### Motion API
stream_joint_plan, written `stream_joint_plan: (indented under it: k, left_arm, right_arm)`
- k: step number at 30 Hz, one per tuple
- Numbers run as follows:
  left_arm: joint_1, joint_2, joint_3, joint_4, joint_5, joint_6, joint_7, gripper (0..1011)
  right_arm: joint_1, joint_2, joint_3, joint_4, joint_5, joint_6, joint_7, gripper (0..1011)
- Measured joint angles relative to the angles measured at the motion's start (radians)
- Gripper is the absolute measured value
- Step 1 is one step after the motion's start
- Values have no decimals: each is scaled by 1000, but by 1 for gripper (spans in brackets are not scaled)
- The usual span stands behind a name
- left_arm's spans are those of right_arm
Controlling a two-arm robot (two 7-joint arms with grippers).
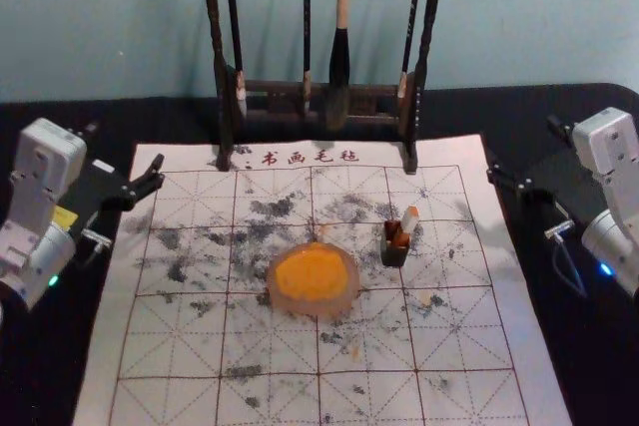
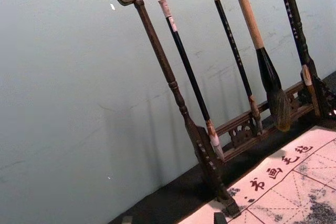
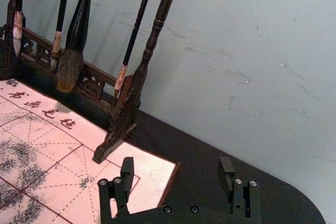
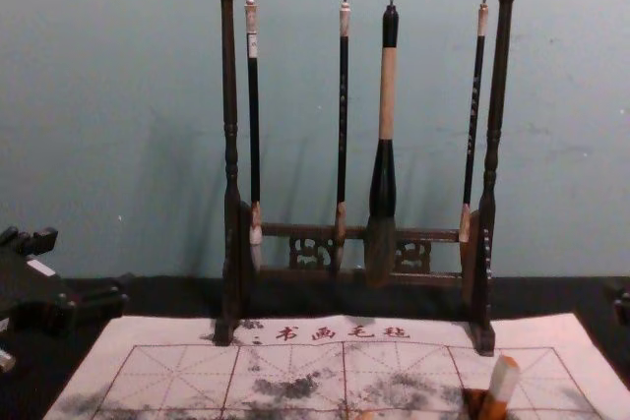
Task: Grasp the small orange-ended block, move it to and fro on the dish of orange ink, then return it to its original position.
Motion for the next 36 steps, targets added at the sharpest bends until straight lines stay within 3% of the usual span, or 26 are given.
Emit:
stream_joint_plan:
  k: [36]
  left_arm:
    - [0,0,0,0,0,0,0,1001]
  right_arm:
    - [-2,-2,4,-1,0,3,3,1000]
